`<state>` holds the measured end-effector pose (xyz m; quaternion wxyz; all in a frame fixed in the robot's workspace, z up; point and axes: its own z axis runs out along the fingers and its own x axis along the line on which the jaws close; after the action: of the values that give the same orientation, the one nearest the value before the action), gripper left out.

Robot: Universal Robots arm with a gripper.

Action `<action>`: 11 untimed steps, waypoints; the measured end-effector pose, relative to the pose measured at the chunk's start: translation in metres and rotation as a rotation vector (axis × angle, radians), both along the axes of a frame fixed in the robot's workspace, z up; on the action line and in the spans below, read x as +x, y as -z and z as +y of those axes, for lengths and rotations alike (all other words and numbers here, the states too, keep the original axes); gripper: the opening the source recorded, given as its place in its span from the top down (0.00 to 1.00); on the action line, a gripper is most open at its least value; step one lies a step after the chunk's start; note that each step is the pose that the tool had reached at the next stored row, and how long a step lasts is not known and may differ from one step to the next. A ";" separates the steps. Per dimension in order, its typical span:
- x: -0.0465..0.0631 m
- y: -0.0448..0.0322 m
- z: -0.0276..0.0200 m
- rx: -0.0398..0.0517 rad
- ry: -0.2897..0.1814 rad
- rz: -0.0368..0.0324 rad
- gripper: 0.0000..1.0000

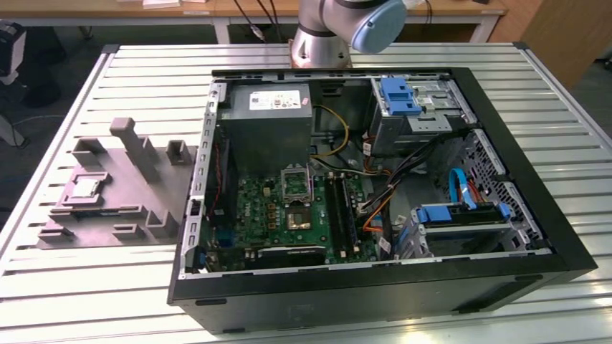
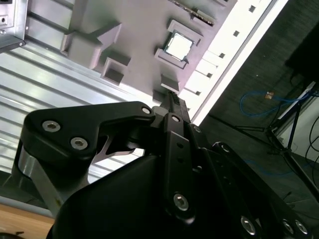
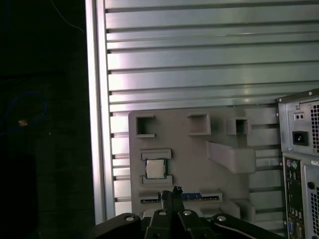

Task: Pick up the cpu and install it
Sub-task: 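Reach for the cpu, then pick up the cpu and move it towards the insertion slot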

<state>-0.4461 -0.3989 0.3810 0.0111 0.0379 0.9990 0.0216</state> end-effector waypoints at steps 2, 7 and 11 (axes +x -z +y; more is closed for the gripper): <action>-0.005 0.0002 0.0000 0.0000 0.000 0.0001 0.89; -0.009 0.0005 0.0000 0.0000 0.000 0.0001 0.89; -0.010 0.0005 0.0000 0.0000 0.000 0.0001 0.89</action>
<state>-0.4560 -0.3989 0.3805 0.0110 0.0379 0.9990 0.0216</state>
